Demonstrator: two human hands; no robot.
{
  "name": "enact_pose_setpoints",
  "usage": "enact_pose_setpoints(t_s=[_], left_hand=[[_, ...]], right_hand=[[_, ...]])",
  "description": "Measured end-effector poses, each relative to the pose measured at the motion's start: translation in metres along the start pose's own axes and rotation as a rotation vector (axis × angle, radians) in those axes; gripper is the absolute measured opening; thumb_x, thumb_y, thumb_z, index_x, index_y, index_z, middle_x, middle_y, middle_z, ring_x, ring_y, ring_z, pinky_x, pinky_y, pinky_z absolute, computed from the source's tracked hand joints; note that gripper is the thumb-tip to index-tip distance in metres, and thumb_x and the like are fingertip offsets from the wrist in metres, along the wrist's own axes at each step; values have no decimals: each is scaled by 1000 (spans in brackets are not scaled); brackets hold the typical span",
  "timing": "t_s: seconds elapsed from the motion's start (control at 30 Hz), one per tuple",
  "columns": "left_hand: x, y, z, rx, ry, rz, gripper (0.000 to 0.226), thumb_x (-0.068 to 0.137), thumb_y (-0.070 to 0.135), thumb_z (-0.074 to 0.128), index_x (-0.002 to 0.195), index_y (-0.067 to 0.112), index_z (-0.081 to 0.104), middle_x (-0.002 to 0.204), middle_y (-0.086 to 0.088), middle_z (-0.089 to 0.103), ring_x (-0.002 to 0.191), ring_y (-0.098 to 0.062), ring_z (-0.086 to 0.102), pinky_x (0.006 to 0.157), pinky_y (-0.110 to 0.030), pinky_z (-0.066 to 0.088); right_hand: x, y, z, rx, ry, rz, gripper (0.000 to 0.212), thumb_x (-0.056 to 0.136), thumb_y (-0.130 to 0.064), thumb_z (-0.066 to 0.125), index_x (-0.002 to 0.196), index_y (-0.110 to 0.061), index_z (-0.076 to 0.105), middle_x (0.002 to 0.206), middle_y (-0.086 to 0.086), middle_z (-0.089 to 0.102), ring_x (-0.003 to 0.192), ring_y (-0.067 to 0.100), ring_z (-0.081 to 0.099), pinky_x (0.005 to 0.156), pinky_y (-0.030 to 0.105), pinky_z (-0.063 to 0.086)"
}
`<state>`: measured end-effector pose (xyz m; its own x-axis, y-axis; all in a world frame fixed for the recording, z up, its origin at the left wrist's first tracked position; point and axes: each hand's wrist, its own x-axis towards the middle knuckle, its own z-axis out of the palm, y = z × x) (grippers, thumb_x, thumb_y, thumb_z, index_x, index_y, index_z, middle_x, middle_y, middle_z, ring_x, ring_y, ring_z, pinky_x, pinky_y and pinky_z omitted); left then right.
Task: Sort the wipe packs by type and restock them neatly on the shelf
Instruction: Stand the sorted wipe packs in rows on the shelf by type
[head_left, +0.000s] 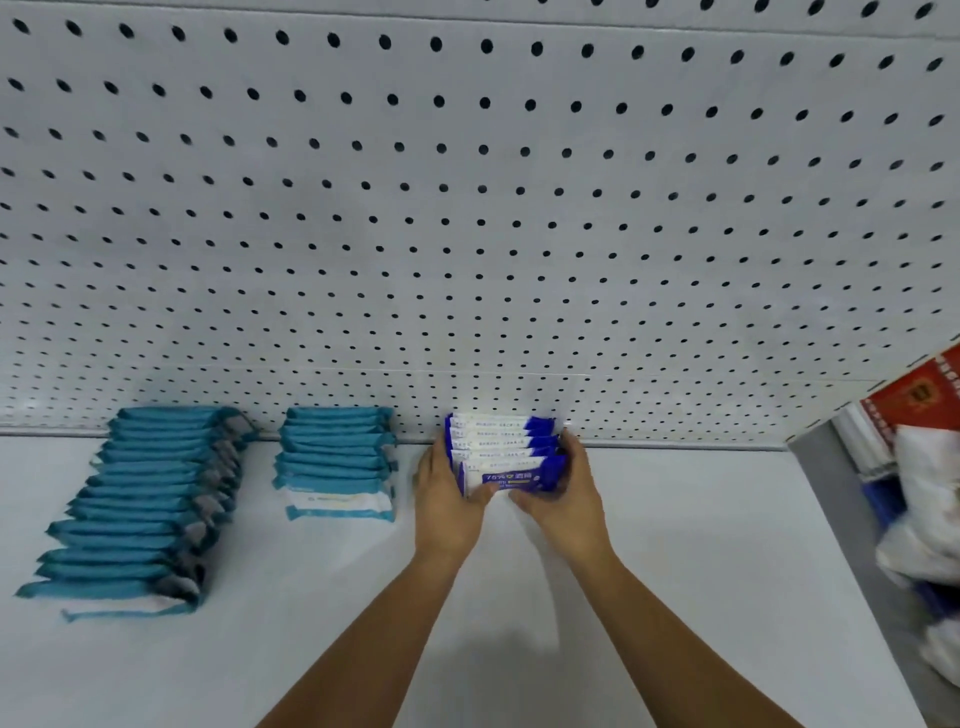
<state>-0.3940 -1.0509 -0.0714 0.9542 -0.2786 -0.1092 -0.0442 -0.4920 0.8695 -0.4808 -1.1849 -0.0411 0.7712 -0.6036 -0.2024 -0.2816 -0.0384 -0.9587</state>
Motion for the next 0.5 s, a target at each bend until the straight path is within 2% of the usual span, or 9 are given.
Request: enact_pose_setpoints(t_s=[0.07,0.1,0.17,0.3,0.43,0.5], left_hand=[[2,2,1,-2,-16,56,85,76,22,82,149,21,38,139,-2,54,127,-22,49,108,-46,42],[4,0,3,3,-18,84,85,77,18,81,150,18,36,140,-3,54,127,-23,48,109,-45,41],[6,0,4,25,-30,117,85,79,15,80,151,13,34,142,-5,53,129,-24,48,110,-45,39],[9,-2,7,18,-33,133,75,81,11,77,147,10,42,141,-5,53,128,-23,50,109,-46,40],[8,2,4,-9,-43,96,75,80,12,79,146,12,44,138,-5,54,125,-21,51,109,-40,42],[8,0,0,-12,-43,77,79,77,19,81,146,15,43,136,-4,57,123,-21,53,106,-39,44]], right_hand=[[2,1,1,-44,-57,1,76,80,2,77,140,-26,39,121,-15,58,100,-10,61,75,1,45],[4,-1,3,-70,-54,3,71,85,1,73,141,-26,38,120,-14,59,101,-6,59,74,0,43],[7,-2,9,-122,-37,8,70,90,-2,66,147,-26,34,124,-12,60,107,4,58,77,-2,41],[5,-4,22,-206,-3,-33,67,90,6,54,148,-19,36,125,-9,59,104,5,59,82,-4,37],[5,-6,22,-219,-19,-31,63,90,4,55,146,-18,37,125,-7,61,105,8,59,79,-3,37],[6,-8,18,-232,-42,-24,66,89,2,58,147,-19,35,127,-6,60,107,9,58,78,-3,38]])
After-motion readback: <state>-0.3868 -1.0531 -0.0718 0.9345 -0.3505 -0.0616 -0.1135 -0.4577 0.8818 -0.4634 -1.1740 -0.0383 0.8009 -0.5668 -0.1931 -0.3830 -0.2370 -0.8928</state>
